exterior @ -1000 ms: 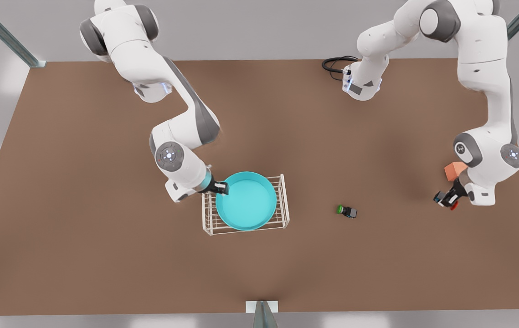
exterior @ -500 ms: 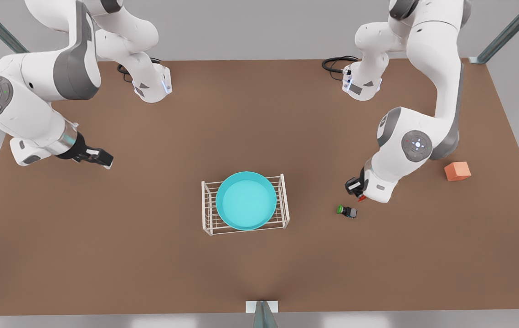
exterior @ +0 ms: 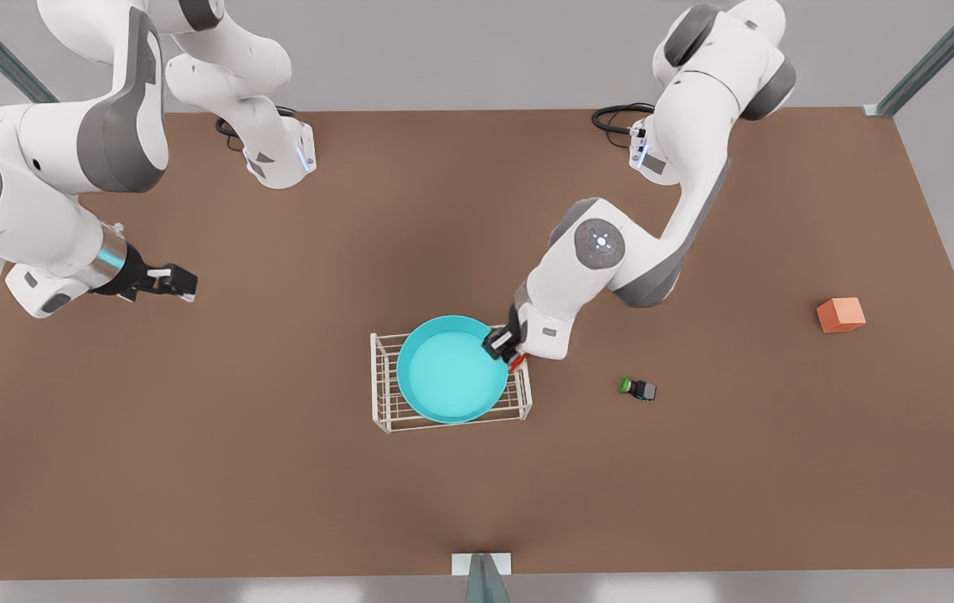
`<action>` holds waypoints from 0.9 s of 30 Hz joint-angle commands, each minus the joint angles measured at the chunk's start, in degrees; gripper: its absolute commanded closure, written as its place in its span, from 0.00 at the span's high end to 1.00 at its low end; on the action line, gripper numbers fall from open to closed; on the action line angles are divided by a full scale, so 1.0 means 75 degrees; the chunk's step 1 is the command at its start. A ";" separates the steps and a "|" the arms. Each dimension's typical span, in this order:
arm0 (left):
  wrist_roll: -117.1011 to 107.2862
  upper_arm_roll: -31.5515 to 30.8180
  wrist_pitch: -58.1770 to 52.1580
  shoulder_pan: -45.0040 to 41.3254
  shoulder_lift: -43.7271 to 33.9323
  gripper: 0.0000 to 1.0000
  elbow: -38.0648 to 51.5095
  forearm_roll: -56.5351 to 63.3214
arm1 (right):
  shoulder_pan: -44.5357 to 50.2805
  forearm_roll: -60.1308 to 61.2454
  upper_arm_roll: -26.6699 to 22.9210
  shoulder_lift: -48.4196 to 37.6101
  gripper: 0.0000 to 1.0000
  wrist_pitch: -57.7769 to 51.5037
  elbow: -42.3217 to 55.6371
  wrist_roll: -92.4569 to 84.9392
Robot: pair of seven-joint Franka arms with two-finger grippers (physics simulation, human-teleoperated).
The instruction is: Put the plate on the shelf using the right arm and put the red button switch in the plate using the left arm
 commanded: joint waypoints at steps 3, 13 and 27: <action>-0.5006 0.0004 0.2234 -0.0300 0.0285 0.42 0.0166 0.0056 | -0.0003 0.0007 -0.0024 -0.0003 1.00 -0.0006 0.0004 -0.1412; -0.5674 0.0039 0.2340 -0.0780 0.0508 1.00 0.0190 0.1274 | -0.0015 0.0007 -0.0083 -0.0003 1.00 0.0158 0.0027 -0.1412; 0.9045 -0.0254 -0.3414 0.5208 -0.1566 1.00 -0.1954 0.1263 | -0.0003 0.0007 -0.0036 0.0032 1.00 0.0240 0.0015 -0.1412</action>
